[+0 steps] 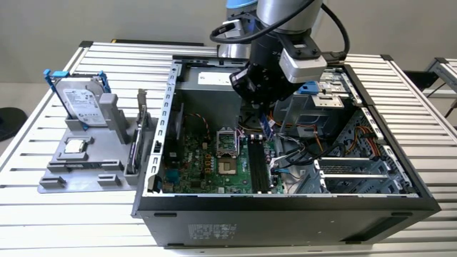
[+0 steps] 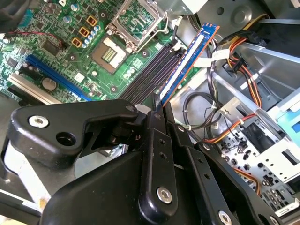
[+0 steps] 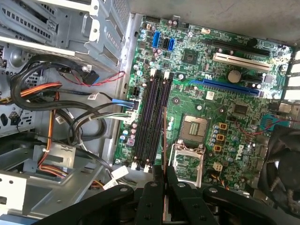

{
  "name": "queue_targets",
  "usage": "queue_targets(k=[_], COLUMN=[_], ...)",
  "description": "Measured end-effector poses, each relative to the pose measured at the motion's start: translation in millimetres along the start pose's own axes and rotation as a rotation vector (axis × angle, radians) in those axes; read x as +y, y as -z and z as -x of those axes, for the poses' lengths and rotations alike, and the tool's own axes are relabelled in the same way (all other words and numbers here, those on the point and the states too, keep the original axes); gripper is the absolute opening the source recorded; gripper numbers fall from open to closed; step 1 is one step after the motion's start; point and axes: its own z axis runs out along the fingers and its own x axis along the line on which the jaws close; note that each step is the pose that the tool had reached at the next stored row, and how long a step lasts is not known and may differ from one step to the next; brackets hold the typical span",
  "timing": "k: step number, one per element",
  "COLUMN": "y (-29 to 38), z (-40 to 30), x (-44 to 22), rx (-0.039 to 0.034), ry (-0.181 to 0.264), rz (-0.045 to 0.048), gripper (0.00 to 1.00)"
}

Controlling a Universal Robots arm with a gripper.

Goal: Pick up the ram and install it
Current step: 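Insert the ram into the slot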

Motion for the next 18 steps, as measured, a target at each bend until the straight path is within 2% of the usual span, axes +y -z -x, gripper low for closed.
queue_targets(k=[18], y=[-3.6], z=[0.0], x=[0.1], rx=[0.0000], ry=[0.000], rz=[0.0001], gripper=[0.00])
